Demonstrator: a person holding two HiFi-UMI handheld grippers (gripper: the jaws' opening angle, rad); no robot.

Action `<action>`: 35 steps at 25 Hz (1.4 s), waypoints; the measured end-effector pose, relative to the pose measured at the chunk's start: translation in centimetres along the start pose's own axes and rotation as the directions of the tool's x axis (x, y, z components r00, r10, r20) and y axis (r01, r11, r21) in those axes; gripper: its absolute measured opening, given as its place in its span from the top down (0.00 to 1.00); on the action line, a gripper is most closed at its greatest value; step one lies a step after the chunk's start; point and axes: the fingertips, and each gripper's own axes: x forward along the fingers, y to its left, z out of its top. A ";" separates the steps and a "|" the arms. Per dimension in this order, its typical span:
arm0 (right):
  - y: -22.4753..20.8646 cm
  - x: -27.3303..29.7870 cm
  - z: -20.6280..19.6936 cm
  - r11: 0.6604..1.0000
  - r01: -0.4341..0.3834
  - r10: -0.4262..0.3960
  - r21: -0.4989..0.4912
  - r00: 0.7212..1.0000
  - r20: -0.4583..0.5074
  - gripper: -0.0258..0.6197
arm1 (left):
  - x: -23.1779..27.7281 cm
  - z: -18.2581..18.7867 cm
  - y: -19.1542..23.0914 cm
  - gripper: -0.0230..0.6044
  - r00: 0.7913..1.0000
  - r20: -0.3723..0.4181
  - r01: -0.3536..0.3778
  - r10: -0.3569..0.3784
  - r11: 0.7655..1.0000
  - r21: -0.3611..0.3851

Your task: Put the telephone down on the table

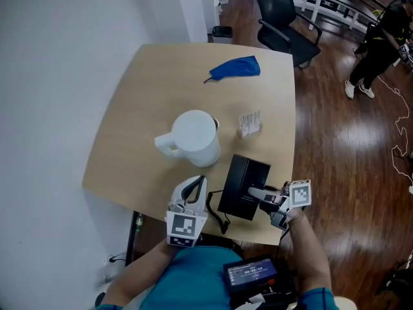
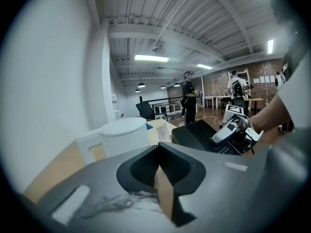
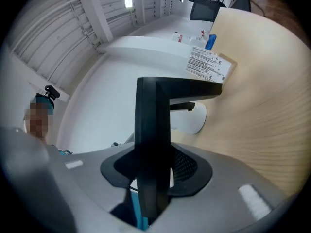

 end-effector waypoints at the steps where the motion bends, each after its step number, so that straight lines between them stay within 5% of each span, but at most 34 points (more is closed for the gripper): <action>1: -0.5 0.3 0.0 1.000 -0.003 0.003 0.007 1.000 -0.012 0.72 | 0.0 -0.4 0.0 0.94 1.000 -0.012 -0.004 0.004 1.000 -0.001; 19: -7.6 3.7 -1.7 0.996 0.036 -0.023 0.083 0.988 -0.153 0.72 | -0.3 -2.6 -0.6 0.94 0.995 -0.100 -0.014 0.014 1.000 0.007; 32: -8.1 4.2 -1.1 0.998 0.040 -0.035 0.057 0.996 -0.086 0.72 | 0.4 -2.4 -1.3 0.94 0.995 -0.101 0.022 -0.021 1.000 0.005; 35: -9.4 3.8 -1.3 0.989 0.107 -0.100 0.097 0.992 -0.076 0.72 | 0.4 -2.4 -1.4 0.94 0.995 -0.096 0.031 -0.031 1.000 0.000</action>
